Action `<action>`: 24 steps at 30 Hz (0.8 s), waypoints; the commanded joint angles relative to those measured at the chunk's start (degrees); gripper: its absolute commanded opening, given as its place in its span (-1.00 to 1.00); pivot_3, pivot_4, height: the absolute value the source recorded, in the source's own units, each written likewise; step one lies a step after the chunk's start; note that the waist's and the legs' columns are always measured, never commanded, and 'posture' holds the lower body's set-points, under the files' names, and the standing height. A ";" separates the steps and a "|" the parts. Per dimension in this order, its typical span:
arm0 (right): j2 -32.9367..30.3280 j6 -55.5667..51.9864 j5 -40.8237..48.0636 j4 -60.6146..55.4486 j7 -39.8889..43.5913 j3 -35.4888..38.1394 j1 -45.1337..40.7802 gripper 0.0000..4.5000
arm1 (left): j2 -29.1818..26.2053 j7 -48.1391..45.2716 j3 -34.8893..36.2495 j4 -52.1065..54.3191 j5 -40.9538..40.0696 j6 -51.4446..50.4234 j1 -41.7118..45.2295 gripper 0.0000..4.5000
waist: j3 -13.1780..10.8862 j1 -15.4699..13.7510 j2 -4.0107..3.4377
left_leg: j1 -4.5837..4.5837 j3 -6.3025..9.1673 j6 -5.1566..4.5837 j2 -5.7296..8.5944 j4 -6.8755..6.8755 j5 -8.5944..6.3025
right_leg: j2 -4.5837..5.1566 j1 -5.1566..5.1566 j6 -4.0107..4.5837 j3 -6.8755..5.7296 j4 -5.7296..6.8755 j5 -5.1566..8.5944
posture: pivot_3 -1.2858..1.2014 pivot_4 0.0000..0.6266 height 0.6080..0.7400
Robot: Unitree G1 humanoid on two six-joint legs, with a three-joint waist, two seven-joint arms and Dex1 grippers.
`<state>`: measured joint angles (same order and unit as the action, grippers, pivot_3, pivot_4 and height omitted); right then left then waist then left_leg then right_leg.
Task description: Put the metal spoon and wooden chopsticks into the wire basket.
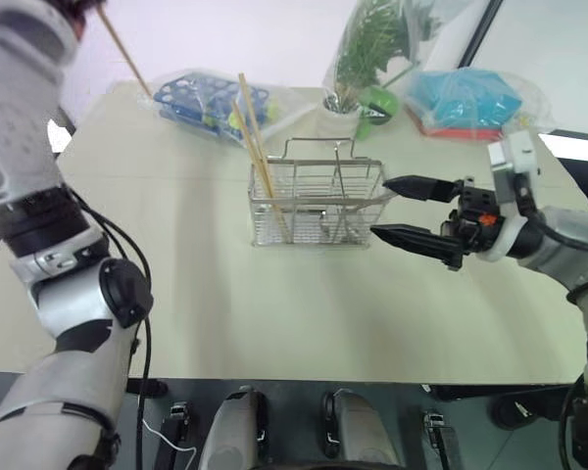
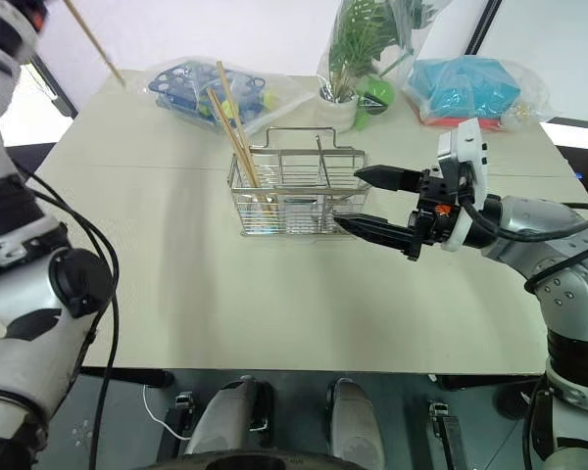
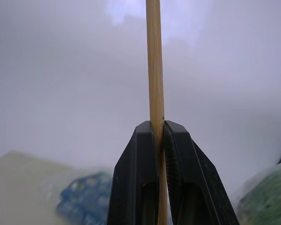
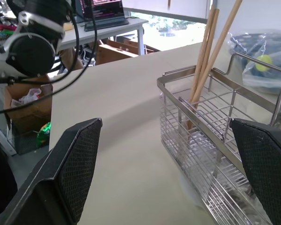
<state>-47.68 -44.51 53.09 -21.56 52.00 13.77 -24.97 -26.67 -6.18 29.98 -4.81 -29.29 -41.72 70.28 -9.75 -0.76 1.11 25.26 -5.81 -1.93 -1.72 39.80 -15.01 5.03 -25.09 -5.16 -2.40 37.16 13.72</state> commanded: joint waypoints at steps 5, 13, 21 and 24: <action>-0.43 -0.53 0.65 0.90 -0.24 0.58 -3.01 1.00 | 7.61 0.62 -1.65 9.12 -11.93 -3.37 0.85 -0.99 | 0.00 0.01 -0.01 | -0.07 0.05 -0.02 0.00 0.06 -0.01 | -0.02 0.13 0.00 -0.01 0.00 0.00 | 0.03 -0.52 0.70; -0.11 -1.90 1.74 -0.22 -1.90 1.46 -2.61 1.00 | 12.51 -2.14 -7.64 8.22 -11.79 -0.33 -7.11 -0.99 | 0.00 0.07 0.00 | -0.11 0.02 0.00 -0.03 0.07 0.00 | -0.08 0.14 -0.01 0.00 0.00 0.00 | 0.03 -0.52 0.70; -0.24 -3.01 3.43 -0.71 -4.93 3.96 -1.88 1.00 | 15.51 -3.45 -13.57 8.87 -10.20 1.60 -12.25 -0.99 | 0.00 -0.05 0.00 | -0.10 0.04 -0.07 -0.02 0.08 -0.04 | -0.08 0.18 0.00 0.00 -0.06 0.00 | 0.03 -0.52 0.70; -0.33 -3.15 3.65 -1.23 -5.55 4.44 -1.37 1.00 | 15.63 -4.46 -16.53 9.12 -7.68 3.30 -14.59 -0.99 | 0.00 0.01 -0.01 | -0.11 0.05 -0.08 -0.02 0.07 -0.05 | -0.09 0.18 0.00 0.00 -0.06 0.00 | 0.03 -0.52 0.70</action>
<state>-47.63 -47.75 55.41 -21.21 46.86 16.20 -26.24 -11.00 -9.71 14.95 2.39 -38.28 -40.37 56.06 -9.75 -0.75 1.10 25.15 -5.76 -2.01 -1.74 39.87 -15.06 4.94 -24.90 -5.16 -2.40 37.10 13.72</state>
